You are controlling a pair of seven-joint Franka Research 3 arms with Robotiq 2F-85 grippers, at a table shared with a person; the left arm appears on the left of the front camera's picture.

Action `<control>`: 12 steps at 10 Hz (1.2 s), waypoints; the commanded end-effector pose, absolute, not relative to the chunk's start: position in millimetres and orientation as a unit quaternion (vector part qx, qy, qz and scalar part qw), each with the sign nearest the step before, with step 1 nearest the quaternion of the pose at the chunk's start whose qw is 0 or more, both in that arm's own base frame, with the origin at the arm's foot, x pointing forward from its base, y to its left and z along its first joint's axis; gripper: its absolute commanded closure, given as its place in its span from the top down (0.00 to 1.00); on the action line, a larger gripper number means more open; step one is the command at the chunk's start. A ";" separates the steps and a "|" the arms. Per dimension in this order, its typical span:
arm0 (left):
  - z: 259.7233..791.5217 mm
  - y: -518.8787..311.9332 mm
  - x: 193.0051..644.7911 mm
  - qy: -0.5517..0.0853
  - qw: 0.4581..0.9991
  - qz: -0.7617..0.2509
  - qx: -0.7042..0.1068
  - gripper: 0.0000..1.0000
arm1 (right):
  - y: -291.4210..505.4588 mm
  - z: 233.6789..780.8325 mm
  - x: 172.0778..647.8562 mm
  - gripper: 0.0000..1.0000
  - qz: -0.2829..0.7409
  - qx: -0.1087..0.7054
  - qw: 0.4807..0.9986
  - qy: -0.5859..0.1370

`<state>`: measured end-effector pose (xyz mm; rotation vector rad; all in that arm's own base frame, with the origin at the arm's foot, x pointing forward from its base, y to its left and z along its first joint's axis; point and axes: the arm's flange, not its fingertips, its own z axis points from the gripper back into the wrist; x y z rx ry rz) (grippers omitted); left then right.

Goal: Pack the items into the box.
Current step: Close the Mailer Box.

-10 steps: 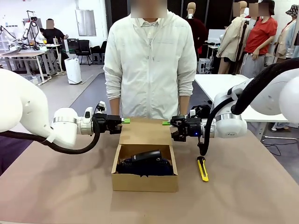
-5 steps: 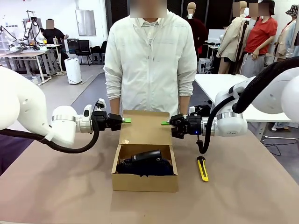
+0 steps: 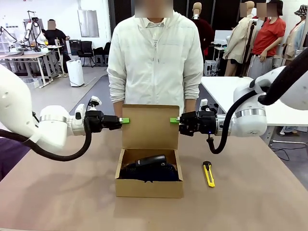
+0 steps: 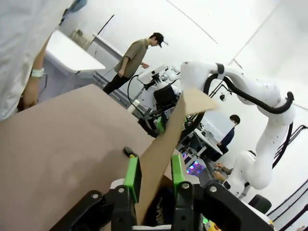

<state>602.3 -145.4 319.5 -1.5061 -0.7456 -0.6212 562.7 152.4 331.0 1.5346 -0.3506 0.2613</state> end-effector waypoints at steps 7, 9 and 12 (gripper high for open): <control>321.5 -146.0 588.5 -0.343 0.611 -0.284 -0.654 0.36 | 152.4 331.0 562.7 0.44 0.117 0.688 0.698 -0.157; 321.5 -146.0 588.5 -0.343 0.611 -0.284 -0.654 0.36 | 149.1 328.0 556.4 0.44 0.125 0.689 0.696 -0.163; 324.8 -145.5 548.1 -0.424 0.527 -0.366 -0.640 0.36 | 163.7 326.1 513.6 0.44 0.270 0.666 0.655 -0.234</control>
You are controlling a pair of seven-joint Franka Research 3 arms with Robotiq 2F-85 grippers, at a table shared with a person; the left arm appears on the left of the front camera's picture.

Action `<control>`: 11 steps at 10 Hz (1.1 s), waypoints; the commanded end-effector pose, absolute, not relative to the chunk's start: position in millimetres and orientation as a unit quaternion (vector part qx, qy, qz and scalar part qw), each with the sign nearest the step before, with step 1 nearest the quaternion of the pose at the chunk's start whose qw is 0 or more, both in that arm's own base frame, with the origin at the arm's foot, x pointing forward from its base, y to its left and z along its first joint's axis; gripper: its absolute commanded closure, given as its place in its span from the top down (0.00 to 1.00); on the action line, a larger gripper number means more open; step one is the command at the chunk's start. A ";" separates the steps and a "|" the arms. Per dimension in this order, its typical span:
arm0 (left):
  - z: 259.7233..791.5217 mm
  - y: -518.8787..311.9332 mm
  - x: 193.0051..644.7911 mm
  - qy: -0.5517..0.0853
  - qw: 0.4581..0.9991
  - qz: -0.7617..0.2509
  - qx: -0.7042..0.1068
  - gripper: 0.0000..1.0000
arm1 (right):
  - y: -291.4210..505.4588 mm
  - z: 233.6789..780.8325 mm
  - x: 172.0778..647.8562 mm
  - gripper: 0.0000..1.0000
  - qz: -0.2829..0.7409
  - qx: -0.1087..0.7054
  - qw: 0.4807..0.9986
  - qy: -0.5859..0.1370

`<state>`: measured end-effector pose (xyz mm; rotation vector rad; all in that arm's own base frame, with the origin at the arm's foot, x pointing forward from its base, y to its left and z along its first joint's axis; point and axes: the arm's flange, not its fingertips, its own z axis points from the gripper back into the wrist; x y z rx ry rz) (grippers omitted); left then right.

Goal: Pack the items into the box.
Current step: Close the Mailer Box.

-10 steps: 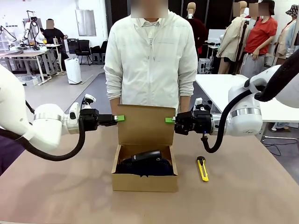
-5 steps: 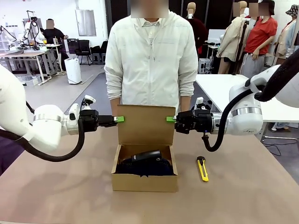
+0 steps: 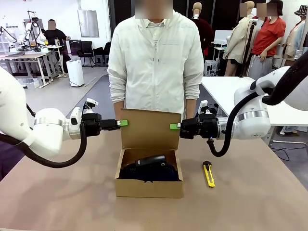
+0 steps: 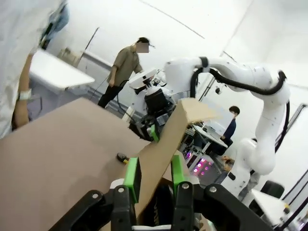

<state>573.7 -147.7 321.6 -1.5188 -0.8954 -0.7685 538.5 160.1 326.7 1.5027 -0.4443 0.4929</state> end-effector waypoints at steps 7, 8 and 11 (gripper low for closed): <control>303.4 -143.5 473.9 -0.510 0.423 -0.505 -0.554 0.36 | 169.9 311.8 472.5 0.44 0.388 0.561 0.609 -0.404; 297.2 -144.0 471.2 -0.504 0.408 -0.512 -0.564 0.36 | 169.8 311.1 469.0 0.44 0.404 0.550 0.603 -0.414; 285.5 -146.9 473.5 -0.505 0.382 -0.531 -0.564 0.36 | 167.9 302.2 451.9 0.44 0.450 0.516 0.580 -0.441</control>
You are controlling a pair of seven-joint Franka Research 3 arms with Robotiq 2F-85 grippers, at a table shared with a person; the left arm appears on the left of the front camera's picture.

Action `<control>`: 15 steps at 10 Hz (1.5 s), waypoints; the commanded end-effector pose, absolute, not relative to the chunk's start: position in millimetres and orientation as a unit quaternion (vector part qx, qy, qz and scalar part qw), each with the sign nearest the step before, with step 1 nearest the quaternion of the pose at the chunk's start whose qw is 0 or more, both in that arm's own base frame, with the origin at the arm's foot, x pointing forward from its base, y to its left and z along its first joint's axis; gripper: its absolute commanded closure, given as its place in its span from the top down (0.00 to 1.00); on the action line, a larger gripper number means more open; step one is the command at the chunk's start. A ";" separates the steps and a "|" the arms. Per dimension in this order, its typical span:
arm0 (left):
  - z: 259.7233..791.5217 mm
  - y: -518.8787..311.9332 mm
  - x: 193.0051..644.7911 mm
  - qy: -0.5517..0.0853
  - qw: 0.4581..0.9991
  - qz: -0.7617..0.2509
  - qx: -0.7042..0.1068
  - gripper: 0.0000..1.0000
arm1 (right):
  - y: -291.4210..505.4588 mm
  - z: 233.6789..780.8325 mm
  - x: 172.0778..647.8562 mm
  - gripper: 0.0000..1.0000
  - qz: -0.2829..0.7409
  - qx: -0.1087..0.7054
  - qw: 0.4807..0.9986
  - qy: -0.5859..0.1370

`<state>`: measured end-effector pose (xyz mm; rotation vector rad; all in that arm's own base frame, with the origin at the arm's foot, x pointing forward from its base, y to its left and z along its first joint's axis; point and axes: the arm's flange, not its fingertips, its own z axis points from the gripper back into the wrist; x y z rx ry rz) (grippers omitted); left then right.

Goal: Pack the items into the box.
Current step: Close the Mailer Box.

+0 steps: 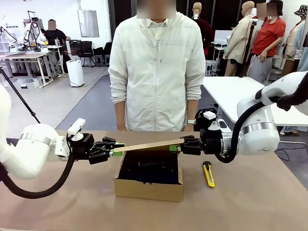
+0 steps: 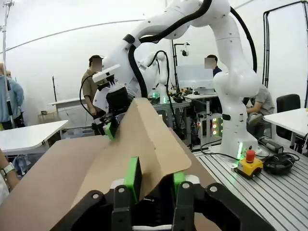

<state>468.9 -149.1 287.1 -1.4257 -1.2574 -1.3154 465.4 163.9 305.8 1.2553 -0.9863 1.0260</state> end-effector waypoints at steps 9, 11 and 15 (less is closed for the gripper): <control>289.2 -55.1 448.8 -0.512 0.438 -0.553 -0.490 1.00 | 78.3 310.5 404.3 1.00 0.460 0.495 0.596 -0.435; 305.1 -33.2 439.1 -0.586 0.469 -0.478 -0.456 1.00 | 58.7 322.5 395.2 1.00 0.411 0.487 0.602 -0.481; 319.1 -94.8 462.4 -0.646 0.446 -0.421 -0.455 1.00 | 120.5 332.5 426.7 1.00 0.305 0.433 0.631 -0.567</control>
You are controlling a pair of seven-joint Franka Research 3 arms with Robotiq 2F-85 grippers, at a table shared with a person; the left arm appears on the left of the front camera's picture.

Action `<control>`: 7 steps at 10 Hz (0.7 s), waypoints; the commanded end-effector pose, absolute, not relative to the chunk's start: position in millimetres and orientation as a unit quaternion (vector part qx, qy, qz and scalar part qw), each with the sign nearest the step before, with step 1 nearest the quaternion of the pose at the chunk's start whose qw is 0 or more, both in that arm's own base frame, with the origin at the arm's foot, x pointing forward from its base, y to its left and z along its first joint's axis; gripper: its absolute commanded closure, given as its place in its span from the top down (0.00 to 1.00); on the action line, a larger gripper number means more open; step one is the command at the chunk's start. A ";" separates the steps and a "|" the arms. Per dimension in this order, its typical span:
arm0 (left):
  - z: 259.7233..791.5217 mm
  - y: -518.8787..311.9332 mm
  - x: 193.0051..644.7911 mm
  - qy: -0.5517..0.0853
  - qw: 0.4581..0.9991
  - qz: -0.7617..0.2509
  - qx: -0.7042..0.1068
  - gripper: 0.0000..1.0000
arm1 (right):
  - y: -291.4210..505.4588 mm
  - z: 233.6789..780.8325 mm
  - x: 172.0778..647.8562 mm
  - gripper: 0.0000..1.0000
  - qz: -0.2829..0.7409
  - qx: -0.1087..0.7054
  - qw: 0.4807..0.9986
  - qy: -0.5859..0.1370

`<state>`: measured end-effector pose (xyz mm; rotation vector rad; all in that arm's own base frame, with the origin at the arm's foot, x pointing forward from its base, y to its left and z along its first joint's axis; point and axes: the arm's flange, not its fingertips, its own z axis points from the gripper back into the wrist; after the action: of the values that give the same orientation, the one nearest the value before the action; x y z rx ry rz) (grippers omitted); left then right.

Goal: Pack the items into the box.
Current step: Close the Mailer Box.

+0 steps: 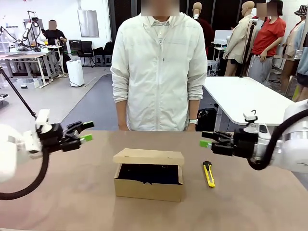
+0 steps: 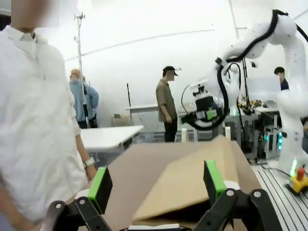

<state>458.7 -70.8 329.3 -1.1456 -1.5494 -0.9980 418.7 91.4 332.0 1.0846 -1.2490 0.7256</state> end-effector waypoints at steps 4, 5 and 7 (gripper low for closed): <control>309.6 -177.2 490.2 -0.572 0.427 -0.507 -0.482 1.00 | 180.0 328.5 434.7 1.00 0.355 0.430 0.639 -0.529; 304.2 -187.9 490.1 -0.546 0.431 -0.526 -0.489 1.00 | 187.1 324.2 425.6 1.00 0.398 0.413 0.650 -0.498; 287.0 -200.6 481.7 -0.526 0.433 -0.535 -0.500 1.00 | 200.2 315.3 414.2 1.00 0.433 0.401 0.644 -0.487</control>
<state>484.5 -203.4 298.3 -1.2639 -1.3090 -1.2962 414.9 197.0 319.7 0.9619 -1.0975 0.9282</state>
